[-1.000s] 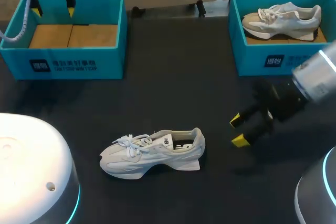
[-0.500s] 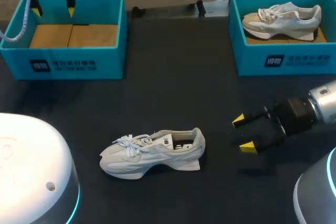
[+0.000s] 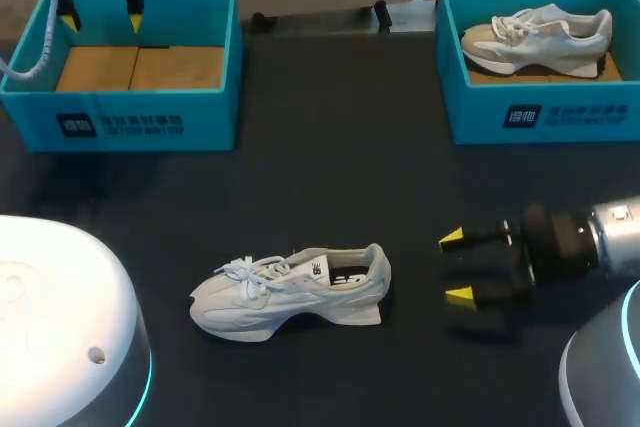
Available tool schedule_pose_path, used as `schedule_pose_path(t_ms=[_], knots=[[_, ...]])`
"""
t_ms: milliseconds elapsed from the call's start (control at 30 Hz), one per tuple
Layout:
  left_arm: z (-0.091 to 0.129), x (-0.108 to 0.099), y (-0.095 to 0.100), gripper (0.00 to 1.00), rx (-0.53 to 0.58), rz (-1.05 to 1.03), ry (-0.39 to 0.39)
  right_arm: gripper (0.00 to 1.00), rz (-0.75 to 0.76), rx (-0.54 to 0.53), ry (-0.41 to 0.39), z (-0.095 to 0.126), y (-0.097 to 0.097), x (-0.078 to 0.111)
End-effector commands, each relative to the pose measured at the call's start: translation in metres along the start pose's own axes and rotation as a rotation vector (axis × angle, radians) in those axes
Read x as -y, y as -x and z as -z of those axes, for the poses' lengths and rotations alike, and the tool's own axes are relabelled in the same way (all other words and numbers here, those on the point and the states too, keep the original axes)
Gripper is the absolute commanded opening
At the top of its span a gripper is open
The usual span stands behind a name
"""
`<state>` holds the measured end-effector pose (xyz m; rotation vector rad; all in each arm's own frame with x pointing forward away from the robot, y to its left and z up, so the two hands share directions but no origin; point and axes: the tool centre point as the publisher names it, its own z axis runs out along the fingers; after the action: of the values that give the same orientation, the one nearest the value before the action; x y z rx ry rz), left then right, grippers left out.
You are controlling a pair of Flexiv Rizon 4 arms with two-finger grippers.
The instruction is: Take the shoe out of the shoebox, open the shoe tongue, remove and reinsert the insole, then place the shoe into the shoebox
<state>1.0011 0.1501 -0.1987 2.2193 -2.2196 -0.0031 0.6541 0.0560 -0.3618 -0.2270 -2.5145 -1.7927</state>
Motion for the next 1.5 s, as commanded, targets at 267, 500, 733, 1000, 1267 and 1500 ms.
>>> schedule_pose_path(t_ms=[267,500,733,1000,1267,1500], knots=[[0.0,0.0,0.0,1.0,0.0,0.0,-0.001,1.0,0.001,0.039,0.003,0.0,-0.005,0.001],[0.0,0.0,0.0,1.0,0.0,0.0,-0.001,1.0,0.022,0.019,0.01,-0.023,0.005,0.016],[0.0,0.0,0.0,1.0,0.0,0.0,-0.001,1.0,0.016,0.028,0.036,-0.031,0.011,0.017],[0.0,0.0,0.0,1.0,0.0,0.0,-0.001,1.0,0.018,0.012,0.052,-0.051,0.008,0.02],[0.0,0.0,0.0,1.0,0.0,0.0,-0.001,1.0,0.072,-0.017,0.065,-0.068,0.009,0.018],[0.0,0.0,0.0,1.0,0.0,0.0,-0.001,1.0,0.095,-0.036,0.073,-0.083,0.01,0.012]])
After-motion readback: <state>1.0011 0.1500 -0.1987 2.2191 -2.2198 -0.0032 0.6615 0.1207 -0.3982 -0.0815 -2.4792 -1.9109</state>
